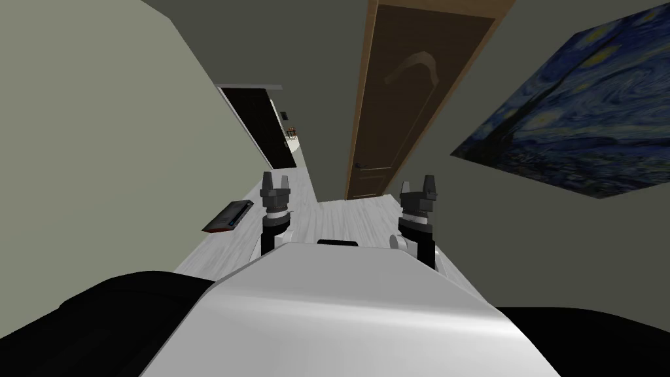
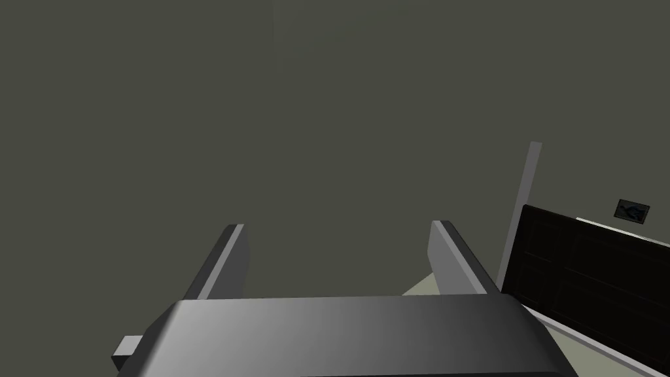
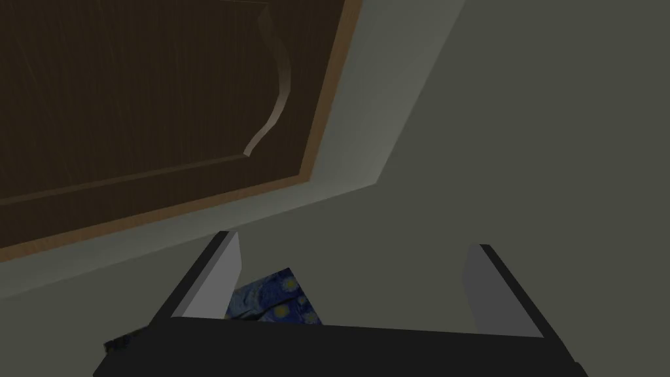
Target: Pull the door open
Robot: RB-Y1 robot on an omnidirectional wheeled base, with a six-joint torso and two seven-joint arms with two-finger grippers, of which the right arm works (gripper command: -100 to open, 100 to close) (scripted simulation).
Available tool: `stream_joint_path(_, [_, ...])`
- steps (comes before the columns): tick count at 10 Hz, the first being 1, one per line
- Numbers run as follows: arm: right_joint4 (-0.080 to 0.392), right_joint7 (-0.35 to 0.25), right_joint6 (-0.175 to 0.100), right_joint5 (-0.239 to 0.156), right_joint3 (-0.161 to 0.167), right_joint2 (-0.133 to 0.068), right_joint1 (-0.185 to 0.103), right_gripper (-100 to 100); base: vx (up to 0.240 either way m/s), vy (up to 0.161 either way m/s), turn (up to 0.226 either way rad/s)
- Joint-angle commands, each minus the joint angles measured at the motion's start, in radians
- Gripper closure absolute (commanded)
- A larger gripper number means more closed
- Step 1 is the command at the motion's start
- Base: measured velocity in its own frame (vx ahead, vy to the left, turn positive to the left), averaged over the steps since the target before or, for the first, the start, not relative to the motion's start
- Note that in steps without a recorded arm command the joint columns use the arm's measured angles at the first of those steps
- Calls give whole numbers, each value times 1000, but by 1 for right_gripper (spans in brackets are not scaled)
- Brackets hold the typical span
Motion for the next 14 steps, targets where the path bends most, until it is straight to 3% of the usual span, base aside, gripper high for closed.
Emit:
stream_joint_path(1, [34, -1, -5, -1, 0, -9, -11, -100, 71, -15, 61])
stream_joint_path(14, [360, -15, -51, -12, -1, -80, -117, -100, 114, -31, 61])
